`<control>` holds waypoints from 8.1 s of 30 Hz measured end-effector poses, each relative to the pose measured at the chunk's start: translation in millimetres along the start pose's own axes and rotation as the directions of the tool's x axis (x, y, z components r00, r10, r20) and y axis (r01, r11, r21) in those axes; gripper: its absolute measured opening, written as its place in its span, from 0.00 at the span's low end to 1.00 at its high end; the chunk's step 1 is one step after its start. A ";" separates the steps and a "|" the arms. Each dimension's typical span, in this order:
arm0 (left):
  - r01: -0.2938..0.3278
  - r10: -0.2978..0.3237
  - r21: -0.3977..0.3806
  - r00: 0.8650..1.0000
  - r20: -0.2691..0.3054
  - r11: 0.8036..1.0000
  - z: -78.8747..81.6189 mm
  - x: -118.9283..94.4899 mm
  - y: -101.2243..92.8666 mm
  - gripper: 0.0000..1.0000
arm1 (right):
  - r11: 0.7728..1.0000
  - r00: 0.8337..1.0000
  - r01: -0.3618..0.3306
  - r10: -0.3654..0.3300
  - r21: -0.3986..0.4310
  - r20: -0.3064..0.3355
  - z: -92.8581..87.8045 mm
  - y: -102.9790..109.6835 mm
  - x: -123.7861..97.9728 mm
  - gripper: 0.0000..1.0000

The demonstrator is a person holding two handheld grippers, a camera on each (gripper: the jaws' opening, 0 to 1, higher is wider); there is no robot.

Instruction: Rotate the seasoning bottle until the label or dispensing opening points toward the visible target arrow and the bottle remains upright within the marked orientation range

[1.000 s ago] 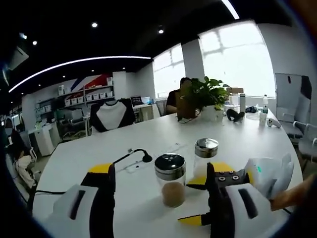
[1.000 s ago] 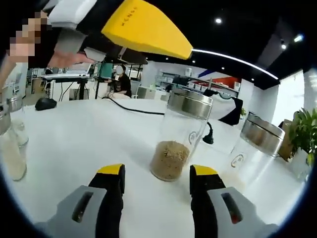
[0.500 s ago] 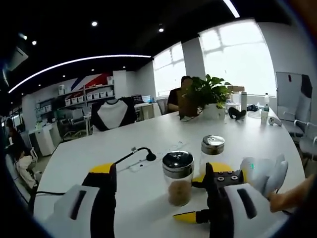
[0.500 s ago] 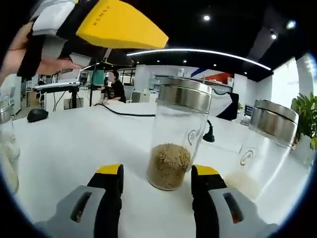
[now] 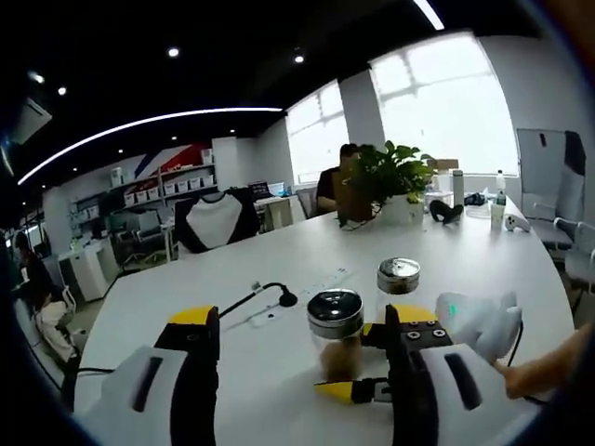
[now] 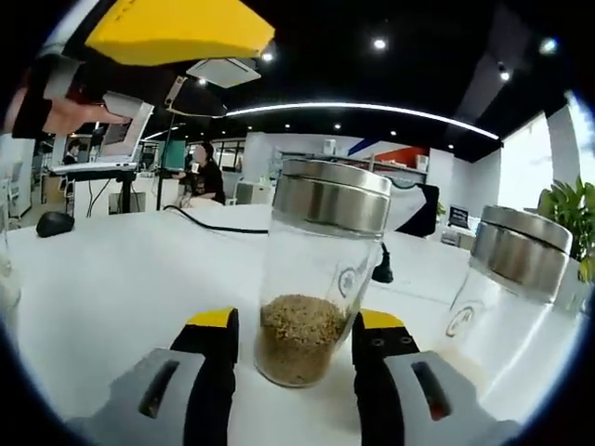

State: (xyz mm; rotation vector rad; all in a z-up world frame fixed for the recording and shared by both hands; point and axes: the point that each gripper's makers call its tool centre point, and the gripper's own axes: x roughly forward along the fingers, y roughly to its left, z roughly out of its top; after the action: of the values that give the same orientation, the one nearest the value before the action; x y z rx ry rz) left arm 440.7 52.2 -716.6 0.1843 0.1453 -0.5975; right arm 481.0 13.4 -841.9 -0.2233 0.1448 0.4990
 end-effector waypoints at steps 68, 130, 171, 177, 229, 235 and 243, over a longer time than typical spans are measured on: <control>0.189 -0.194 -0.069 0.979 -0.070 0.980 -42.2 29.4 -26.8 0.51 | 0.996 0.994 -0.083 0.084 -0.019 0.064 8.8 29.9 -19.7 0.36; 0.237 -0.238 -0.037 0.971 -0.033 0.971 -16.6 4.5 -59.4 0.43 | 0.985 0.985 -0.165 0.162 0.055 0.059 28.9 48.1 -68.8 0.37; 0.227 -0.226 -0.037 0.973 0.038 0.973 -24.8 -62.8 -115.7 0.43 | 0.979 0.980 -0.197 0.197 0.056 0.012 16.3 85.6 -144.2 0.37; 0.231 -0.230 -0.032 0.973 0.030 0.972 -30.1 -72.6 -123.7 0.43 | 0.977 0.979 -0.204 0.204 0.066 0.011 12.7 93.1 -153.1 0.37; 0.236 -0.236 -0.011 0.972 0.010 0.972 -55.0 -99.8 -154.5 0.43 | 0.975 0.975 -0.220 0.221 0.029 -0.027 -12.7 116.5 -190.6 0.38; 0.219 -0.219 -0.005 0.976 0.016 0.976 -56.2 -99.7 -154.0 0.44 | 0.979 0.979 -0.202 0.202 -0.014 -0.027 -14.0 114.8 -190.9 0.38; 0.205 -0.206 0.055 0.978 0.015 0.977 -54.6 -101.1 -155.5 0.45 | 0.980 0.980 -0.198 0.198 -0.009 -0.006 -13.5 114.7 -192.7 0.38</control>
State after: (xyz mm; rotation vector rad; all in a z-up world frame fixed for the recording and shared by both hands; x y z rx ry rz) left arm 264.9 -7.2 -770.9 0.2165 0.1294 -0.8101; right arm 256.4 20.0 -838.2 -0.2201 0.1703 0.6976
